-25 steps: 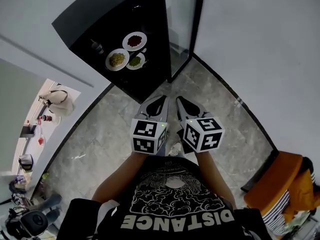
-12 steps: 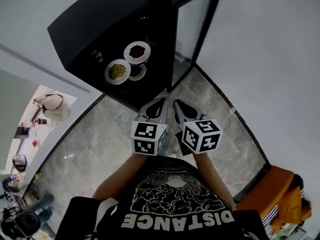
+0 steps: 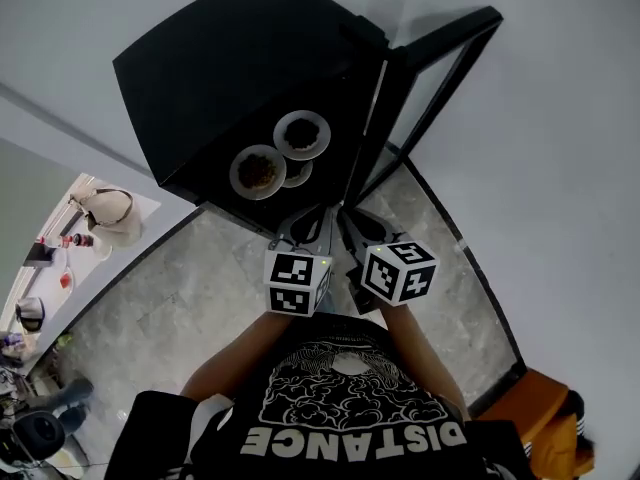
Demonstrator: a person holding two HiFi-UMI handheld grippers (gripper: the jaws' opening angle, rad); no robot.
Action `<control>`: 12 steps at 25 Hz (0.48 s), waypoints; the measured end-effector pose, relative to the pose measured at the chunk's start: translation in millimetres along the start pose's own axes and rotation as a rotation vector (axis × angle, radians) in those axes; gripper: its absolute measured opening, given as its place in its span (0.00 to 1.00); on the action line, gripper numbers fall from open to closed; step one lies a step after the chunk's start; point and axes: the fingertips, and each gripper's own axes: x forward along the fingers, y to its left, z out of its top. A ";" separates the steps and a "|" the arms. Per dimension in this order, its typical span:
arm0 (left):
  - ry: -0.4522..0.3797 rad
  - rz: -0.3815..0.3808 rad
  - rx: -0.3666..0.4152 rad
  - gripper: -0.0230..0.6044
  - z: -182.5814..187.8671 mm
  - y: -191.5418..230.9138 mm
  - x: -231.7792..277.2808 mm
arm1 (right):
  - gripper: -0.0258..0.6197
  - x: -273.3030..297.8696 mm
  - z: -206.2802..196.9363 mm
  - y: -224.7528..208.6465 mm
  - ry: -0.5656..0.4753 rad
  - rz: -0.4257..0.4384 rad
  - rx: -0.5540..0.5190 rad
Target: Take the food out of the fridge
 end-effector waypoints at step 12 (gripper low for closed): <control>-0.065 0.235 -0.136 0.04 -4.2 74.4 -16.7 | 0.04 78.7 -14.9 29.9 0.131 0.255 0.063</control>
